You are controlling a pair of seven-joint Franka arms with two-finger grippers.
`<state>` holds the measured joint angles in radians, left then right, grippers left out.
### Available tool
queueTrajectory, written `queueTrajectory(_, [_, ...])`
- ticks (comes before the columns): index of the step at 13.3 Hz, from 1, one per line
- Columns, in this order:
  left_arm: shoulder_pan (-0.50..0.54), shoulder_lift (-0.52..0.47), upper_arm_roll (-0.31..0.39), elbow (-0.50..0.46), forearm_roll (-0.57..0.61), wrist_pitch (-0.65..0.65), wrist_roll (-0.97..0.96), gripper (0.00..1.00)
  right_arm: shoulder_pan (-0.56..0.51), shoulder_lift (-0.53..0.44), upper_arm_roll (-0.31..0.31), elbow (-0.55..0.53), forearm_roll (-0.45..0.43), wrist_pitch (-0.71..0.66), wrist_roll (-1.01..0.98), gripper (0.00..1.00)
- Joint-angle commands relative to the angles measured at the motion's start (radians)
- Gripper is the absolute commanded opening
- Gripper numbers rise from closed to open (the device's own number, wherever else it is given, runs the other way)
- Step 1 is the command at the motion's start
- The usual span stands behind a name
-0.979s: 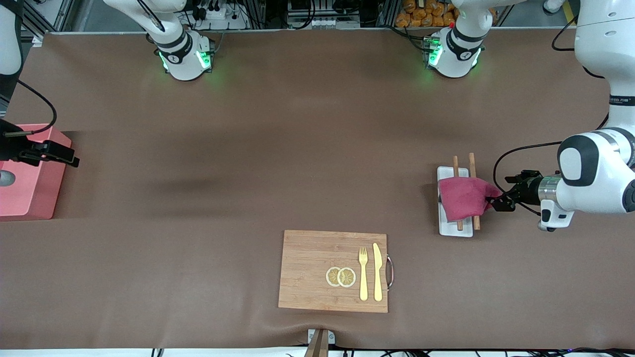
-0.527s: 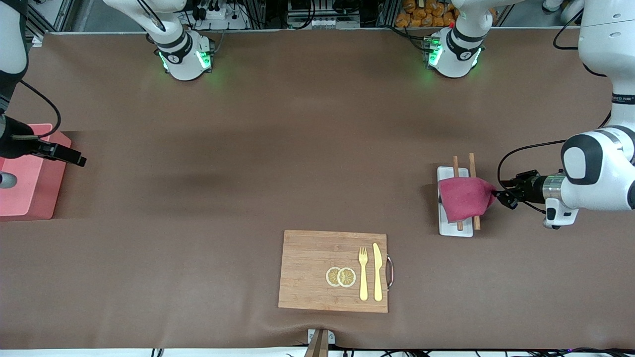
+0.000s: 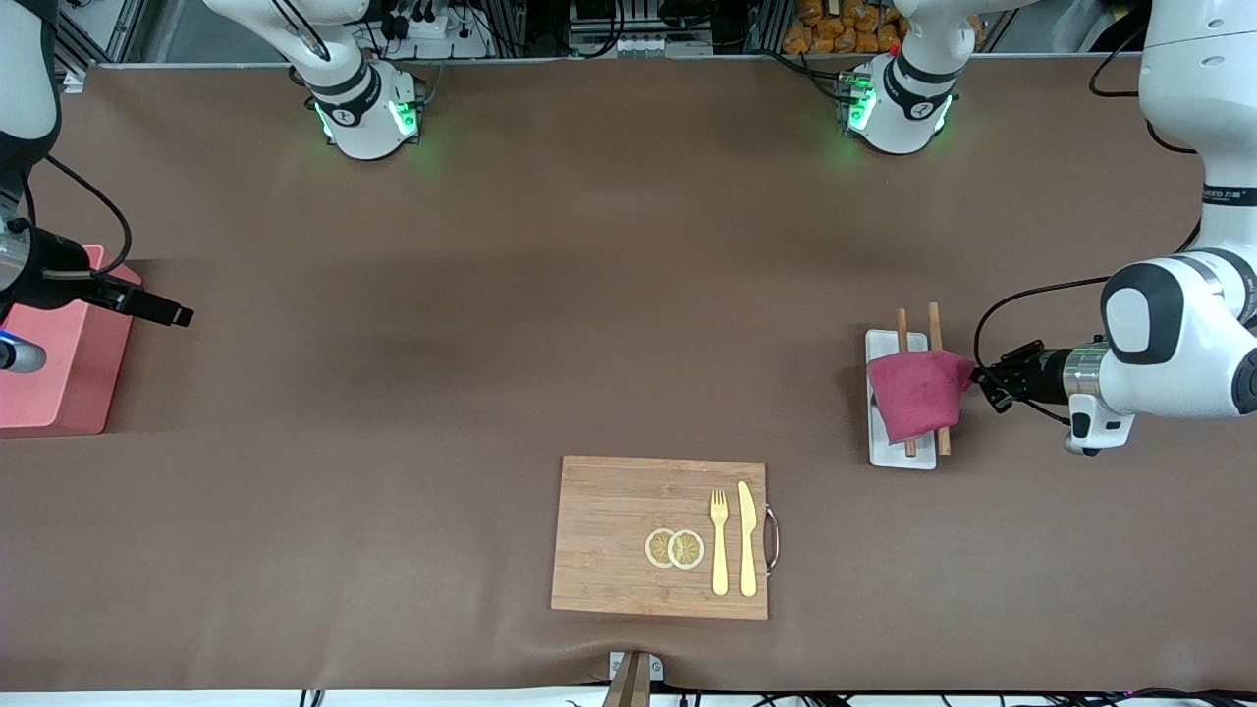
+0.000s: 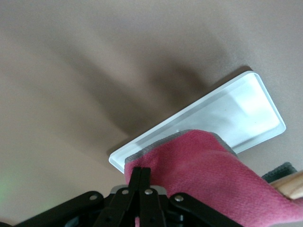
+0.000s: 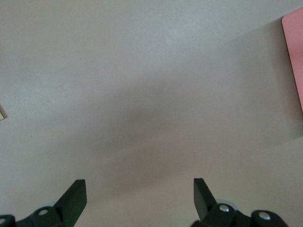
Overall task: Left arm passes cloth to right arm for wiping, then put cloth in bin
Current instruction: 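Grasp the pink cloth with the left gripper and lift it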
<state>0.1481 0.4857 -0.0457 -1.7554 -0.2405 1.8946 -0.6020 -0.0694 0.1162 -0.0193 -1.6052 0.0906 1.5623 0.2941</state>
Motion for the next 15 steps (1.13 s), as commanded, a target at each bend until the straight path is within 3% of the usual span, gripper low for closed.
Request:
queueTrajectory(1, [0.001,-0.041,0.0,-0.021,-0.022,0.012,-0.009,0.0,0.008,0.005,0.001,0.021,0.009,-0.021,0.034,1.0])
queueTrajectory(8, [0.001,-0.157,-0.013,0.108,-0.002,-0.153,-0.009,0.0,0.017,0.005,0.004,0.025,0.027,-0.042,0.137,1.0])
queueTrajectory(12, [-0.042,-0.2,-0.04,0.181,-0.002,-0.21,-0.131,0.0,0.036,0.007,0.002,0.031,0.151,-0.068,0.411,1.0])
queueTrajectory(15, [-0.114,-0.214,-0.054,0.252,-0.005,-0.255,-0.241,0.0,0.109,0.016,0.002,0.031,0.202,-0.09,0.696,1.0])
